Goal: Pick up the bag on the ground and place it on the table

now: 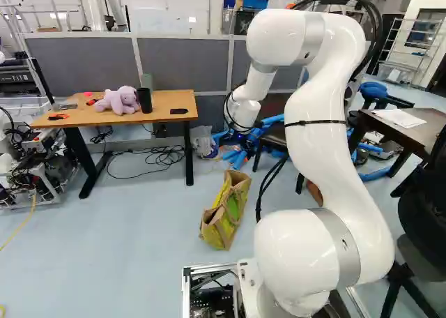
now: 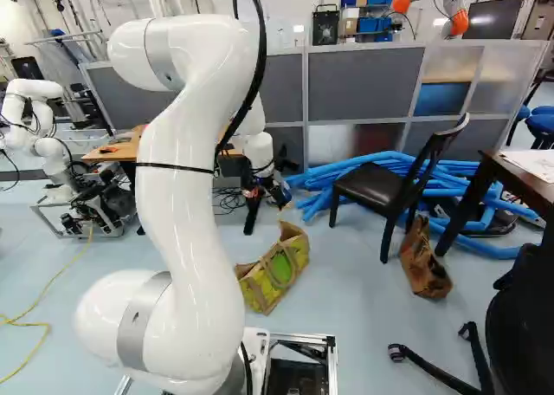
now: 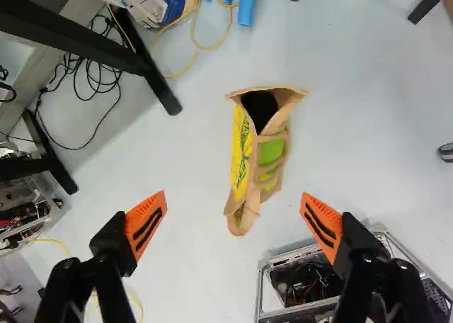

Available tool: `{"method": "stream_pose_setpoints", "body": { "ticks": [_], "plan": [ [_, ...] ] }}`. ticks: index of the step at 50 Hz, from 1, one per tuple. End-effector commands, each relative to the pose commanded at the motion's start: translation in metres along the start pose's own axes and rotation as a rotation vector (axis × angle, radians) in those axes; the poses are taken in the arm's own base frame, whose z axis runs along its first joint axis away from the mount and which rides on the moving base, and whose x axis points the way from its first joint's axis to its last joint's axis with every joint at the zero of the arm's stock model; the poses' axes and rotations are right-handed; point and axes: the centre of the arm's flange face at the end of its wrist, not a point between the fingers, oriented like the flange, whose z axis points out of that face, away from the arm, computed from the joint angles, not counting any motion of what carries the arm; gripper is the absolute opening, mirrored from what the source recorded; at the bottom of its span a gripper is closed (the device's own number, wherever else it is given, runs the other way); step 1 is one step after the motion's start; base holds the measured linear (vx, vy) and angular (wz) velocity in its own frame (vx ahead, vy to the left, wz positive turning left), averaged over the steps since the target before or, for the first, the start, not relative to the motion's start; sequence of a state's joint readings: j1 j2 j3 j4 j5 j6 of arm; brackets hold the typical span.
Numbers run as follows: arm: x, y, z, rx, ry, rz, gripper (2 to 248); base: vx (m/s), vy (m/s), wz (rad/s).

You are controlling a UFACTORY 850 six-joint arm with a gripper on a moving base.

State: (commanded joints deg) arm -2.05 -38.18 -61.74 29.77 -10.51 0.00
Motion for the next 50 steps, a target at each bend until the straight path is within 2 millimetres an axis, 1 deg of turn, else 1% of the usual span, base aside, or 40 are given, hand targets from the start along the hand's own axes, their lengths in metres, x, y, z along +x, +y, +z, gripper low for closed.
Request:
{"method": "stream_pose_setpoints", "body": {
  "ticks": [50],
  "plan": [
    [0.003,0.009,0.075,-0.04,-0.069,0.011,247,0.0,0.0,0.0]
  ]
}}
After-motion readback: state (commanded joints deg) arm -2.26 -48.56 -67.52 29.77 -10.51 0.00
